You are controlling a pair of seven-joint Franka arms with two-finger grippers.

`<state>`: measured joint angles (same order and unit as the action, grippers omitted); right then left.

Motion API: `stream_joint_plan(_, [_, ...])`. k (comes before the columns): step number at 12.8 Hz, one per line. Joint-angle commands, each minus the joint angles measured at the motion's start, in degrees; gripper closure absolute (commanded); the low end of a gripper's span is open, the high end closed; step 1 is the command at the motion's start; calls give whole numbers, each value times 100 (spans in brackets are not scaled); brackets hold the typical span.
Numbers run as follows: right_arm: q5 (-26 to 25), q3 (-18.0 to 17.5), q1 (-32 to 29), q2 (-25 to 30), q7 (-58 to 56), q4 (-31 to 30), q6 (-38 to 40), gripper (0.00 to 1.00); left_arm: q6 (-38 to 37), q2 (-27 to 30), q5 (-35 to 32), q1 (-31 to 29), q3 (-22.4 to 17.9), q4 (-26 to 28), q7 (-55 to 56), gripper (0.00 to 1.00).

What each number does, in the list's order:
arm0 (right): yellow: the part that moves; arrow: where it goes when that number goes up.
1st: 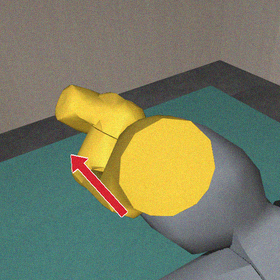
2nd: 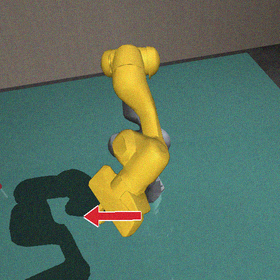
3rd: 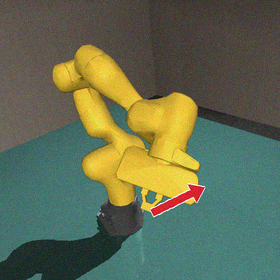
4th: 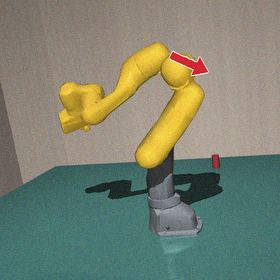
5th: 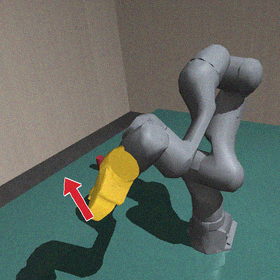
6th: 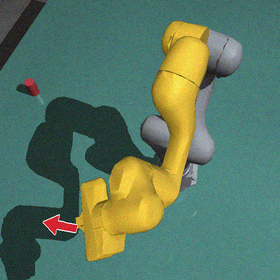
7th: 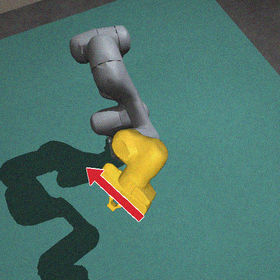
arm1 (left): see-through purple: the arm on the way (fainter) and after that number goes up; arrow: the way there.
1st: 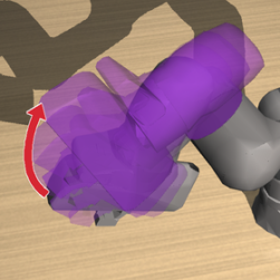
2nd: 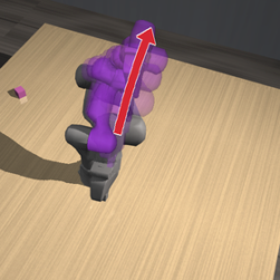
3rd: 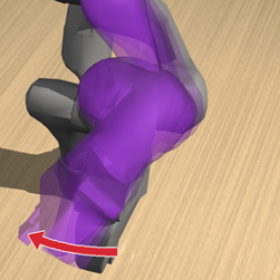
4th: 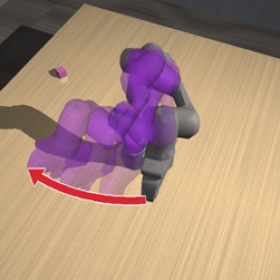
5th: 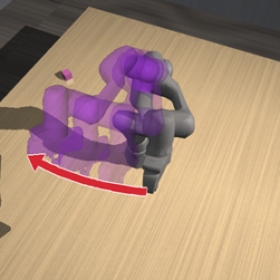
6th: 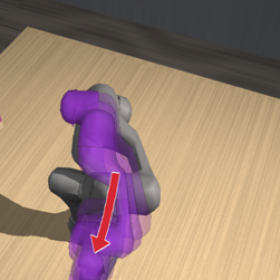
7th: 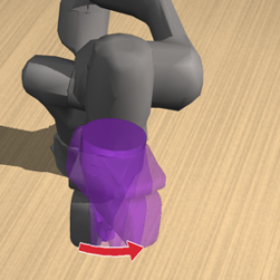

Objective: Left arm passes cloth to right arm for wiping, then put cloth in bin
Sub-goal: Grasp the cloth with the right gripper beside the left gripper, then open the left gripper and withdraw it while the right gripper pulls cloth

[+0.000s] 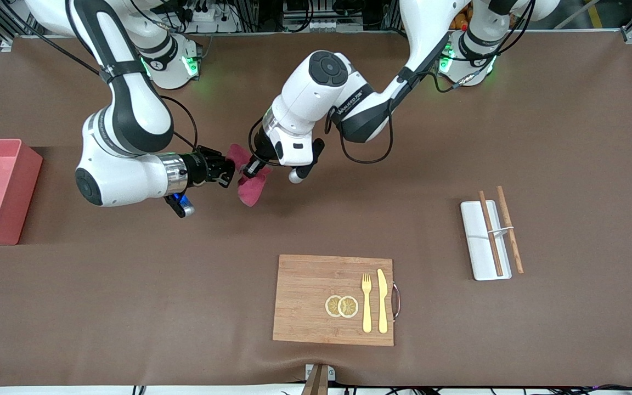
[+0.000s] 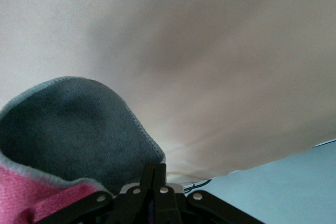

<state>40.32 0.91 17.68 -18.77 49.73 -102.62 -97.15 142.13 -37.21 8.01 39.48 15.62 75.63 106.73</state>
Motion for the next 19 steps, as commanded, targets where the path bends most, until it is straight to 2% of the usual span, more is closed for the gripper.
stream_joint_plan(1, [-77,14,-10,58,-234,-21,38,100,8,3,52,68,-77,-75,93,100])
stream_joint_plan(2, [-103,23,-45,58,-375,-21,38,100,8,3,52,68,-77,-74,93,100])
stream_joint_plan(3, [-147,32,-89,58,-576,-12,38,100,-1,29,52,51,-77,-83,93,95])
stream_joint_plan(4, [-338,32,-176,49,-778,49,38,100,-1,64,60,25,-68,-83,84,76])
stream_joint_plan(6, [-952,32,-256,23,-973,251,29,100,-36,117,60,16,-77,-75,93,22])
stream_joint_plan(7, [-1208,32,-274,5,-1087,321,29,100,-53,187,34,7,-77,-74,93,0])
stream_joint_plan(9, [-1377,41,-378,-47,-1438,313,12,100,-97,301,25,-2,-85,-74,84,0])
stream_joint_plan(11, [-1639,50,-633,-214,-1955,313,11,100,-621,372,34,-81,-173,-74,84,0])
stream_joint_plan(14, [-1938,50,-1274,-530,-2983,330,-23,100,-1220,968,8,-186,-305,-74,14,0])
stream_joint_plan(17, [-3385,50,-1565,-925,-3486,664,-478,100,-2204,1372,-369,-494,-288,-66,-406,0])
stream_joint_plan(19, [-3933,50,-2038,-961,-4160,708,-752,100,-2800,1724,-493,-748,-296,4,-1054,0])
